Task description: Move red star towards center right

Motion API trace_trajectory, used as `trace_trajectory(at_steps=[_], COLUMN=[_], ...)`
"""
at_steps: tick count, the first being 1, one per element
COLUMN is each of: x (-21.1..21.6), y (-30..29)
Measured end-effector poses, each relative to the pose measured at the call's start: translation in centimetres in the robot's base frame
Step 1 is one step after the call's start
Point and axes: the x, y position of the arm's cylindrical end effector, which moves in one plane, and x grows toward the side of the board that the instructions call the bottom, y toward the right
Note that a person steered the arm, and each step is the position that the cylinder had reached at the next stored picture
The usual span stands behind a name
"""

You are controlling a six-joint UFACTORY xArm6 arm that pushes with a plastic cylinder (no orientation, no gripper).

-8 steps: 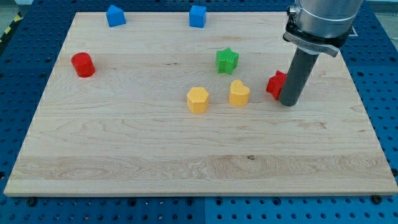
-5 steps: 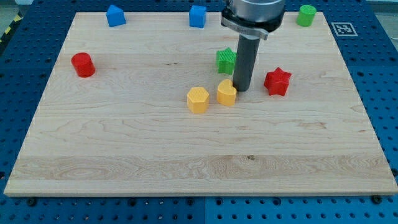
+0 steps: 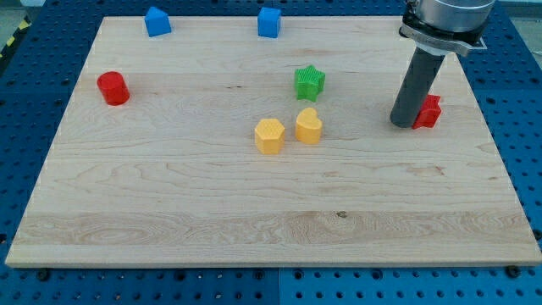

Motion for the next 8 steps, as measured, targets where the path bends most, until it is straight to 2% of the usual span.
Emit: trace_trajectory(at_steps=[6, 7, 8], x=[-1.7, -1.7, -1.8], y=[3.6, 2.9, -2.9])
